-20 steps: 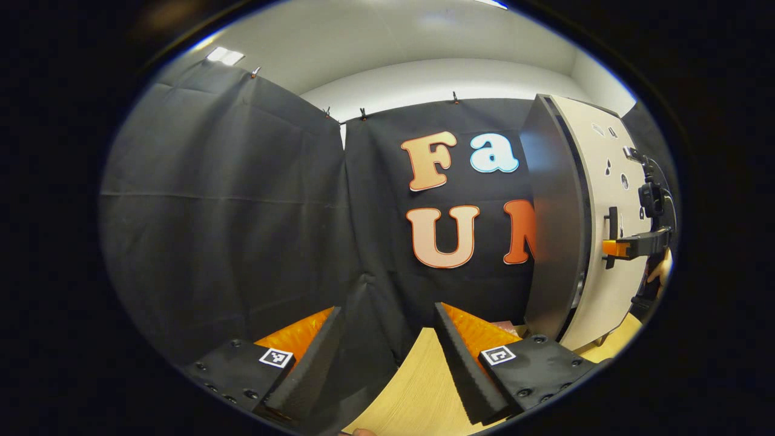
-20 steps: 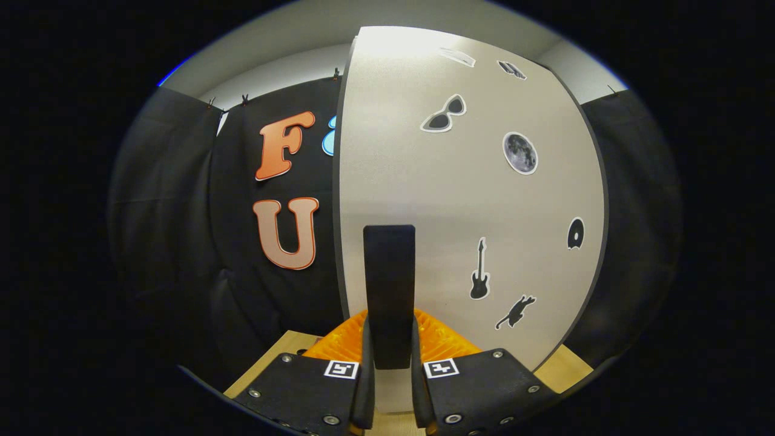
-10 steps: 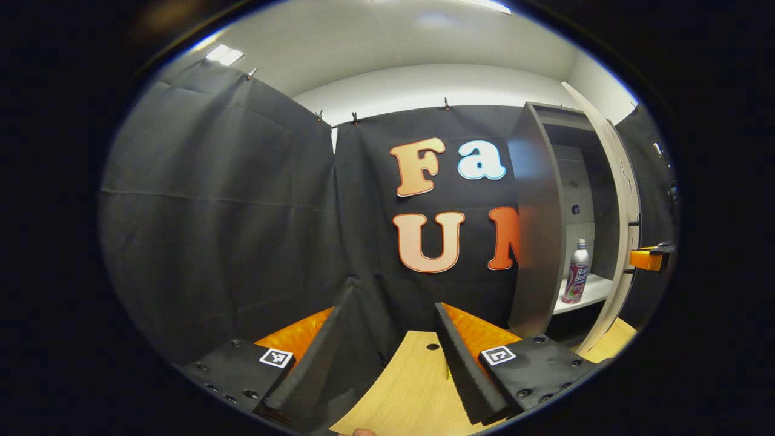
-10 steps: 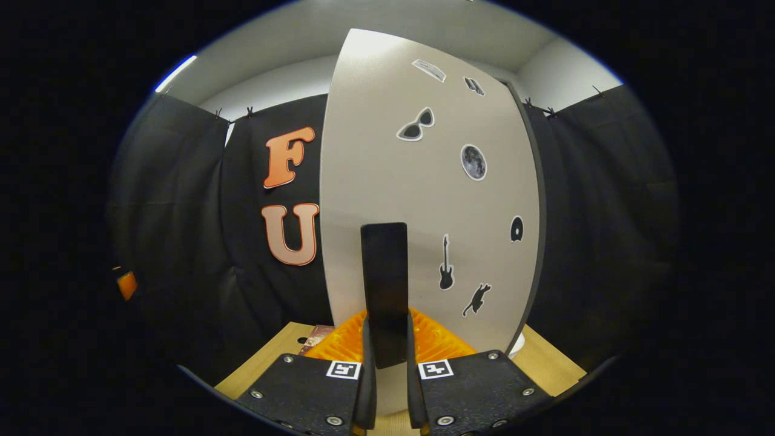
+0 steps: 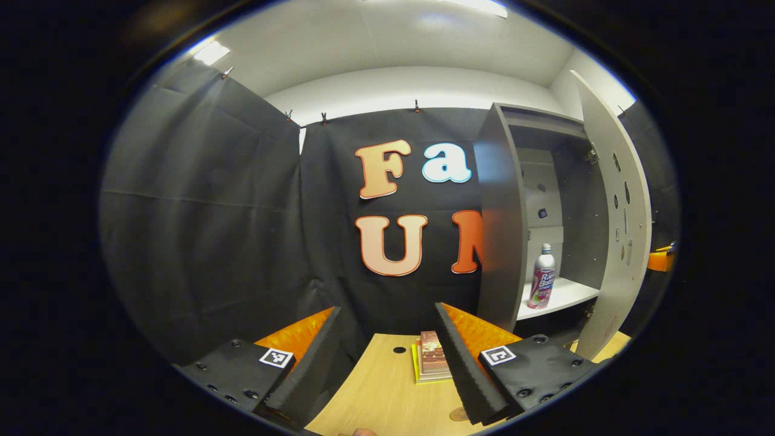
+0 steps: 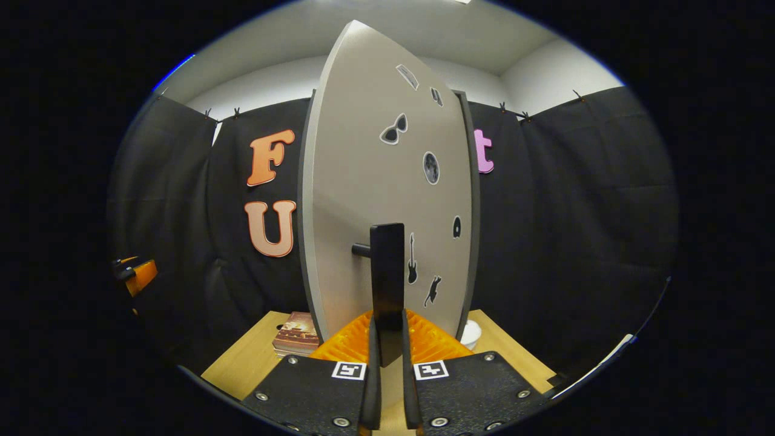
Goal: Open the cabinet door with the right hand, grasp the bottle in the cabinet with the left hand and place it on the coaster, then close the cabinet door with the right hand.
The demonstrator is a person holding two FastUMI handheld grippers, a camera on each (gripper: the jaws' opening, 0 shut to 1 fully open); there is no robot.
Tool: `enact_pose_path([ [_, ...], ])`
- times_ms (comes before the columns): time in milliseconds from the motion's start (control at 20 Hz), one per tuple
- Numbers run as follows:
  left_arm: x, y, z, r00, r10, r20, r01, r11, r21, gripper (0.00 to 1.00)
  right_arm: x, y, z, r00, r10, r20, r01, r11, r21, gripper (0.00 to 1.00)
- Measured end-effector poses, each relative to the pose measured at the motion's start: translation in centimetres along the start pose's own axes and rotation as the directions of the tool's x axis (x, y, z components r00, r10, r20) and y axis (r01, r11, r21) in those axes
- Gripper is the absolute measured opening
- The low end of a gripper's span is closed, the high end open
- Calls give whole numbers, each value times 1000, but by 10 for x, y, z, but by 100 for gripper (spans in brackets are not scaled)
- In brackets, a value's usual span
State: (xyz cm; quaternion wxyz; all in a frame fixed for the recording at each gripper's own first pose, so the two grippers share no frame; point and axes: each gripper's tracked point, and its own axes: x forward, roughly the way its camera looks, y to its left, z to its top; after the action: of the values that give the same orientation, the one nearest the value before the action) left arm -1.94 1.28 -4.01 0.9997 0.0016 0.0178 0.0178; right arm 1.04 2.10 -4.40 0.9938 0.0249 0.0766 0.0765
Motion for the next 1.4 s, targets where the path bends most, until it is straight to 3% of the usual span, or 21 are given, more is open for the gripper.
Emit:
enact_pose_path([
  [200,9,-33,0,998,-60,1,60,998,-3,97,-14,-38,1,997,-81,-2,81,997,-8,6],
  [350,10,-60,0,994,-106,6,106,994,0,96,-40,-66,-3,994,-108,-3,108,994,9,4],
  [650,21,-107,-8,987,-158,-16,158,987,2,96,-48,-106,0,987,-159,-11,159,987,15,0],
  [950,33,-176,-11,978,-208,-29,208,978,5,96,-53,-144,-1,988,-155,-18,156,988,19,0],
  [1400,63,-282,0,957,-289,-32,289,957,-19,97,-61,-178,-4,995,-91,-26,92,995,38,2],
])
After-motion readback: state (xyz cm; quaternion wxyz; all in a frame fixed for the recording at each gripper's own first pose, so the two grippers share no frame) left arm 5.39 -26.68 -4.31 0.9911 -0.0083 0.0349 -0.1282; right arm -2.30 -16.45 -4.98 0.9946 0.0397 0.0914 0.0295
